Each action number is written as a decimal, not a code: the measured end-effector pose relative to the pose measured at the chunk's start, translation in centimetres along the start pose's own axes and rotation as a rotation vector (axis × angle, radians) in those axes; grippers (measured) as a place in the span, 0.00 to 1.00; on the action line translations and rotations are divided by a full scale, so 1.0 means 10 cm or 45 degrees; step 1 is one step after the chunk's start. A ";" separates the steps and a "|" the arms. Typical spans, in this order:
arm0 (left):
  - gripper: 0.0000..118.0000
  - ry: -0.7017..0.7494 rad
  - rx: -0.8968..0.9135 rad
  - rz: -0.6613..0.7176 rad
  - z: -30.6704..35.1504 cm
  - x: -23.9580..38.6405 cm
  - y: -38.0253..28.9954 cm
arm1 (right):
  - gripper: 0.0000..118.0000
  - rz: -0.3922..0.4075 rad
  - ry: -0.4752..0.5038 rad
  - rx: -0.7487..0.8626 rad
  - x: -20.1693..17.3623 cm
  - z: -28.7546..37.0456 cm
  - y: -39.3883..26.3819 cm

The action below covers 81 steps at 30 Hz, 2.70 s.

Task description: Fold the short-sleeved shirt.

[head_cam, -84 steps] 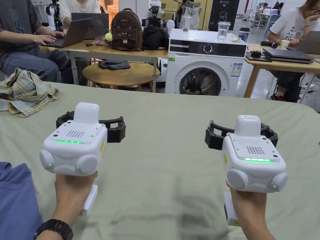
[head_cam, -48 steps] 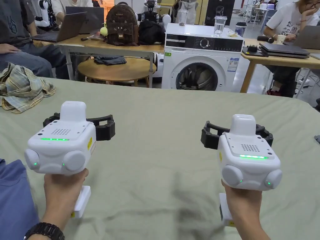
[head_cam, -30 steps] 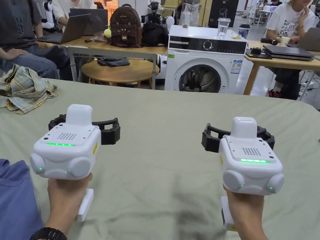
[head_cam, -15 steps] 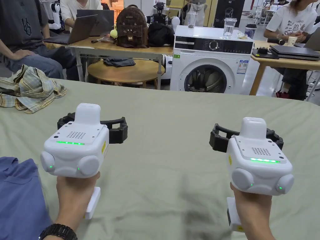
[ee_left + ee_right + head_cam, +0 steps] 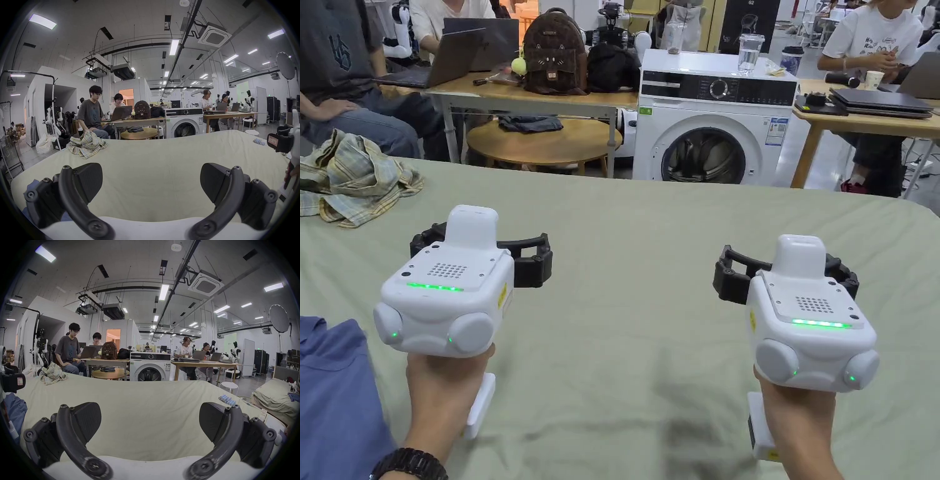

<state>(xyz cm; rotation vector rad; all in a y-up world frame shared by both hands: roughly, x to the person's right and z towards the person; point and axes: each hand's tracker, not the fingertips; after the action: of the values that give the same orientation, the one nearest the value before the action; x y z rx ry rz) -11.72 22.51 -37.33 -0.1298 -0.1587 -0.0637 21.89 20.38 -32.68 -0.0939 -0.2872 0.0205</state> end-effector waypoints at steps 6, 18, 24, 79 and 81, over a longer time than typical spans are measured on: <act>0.99 0.010 0.042 0.008 0.06 -0.01 0.00 | 0.79 -0.025 -0.008 0.026 0.03 0.01 0.02; 0.00 0.013 0.032 0.004 0.11 0.00 -0.01 | 0.00 0.000 0.010 0.033 -0.01 0.08 0.07; 0.00 0.043 -0.020 0.013 0.10 -0.08 0.02 | 0.00 -0.014 0.025 0.016 -0.06 0.07 0.09; 0.63 0.356 -1.260 0.538 0.69 -3.00 -1.08 | 0.00 0.165 0.589 -0.210 -2.34 0.19 -0.14; 0.63 0.336 -1.341 0.559 0.60 -2.98 -1.32 | 0.00 0.178 0.582 -0.214 -2.29 0.18 -0.15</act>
<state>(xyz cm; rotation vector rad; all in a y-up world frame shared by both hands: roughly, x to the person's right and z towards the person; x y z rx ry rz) -43.02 11.79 -34.68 -1.1971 0.1859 0.2819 -0.60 18.27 -37.26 -0.2810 0.1754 0.1122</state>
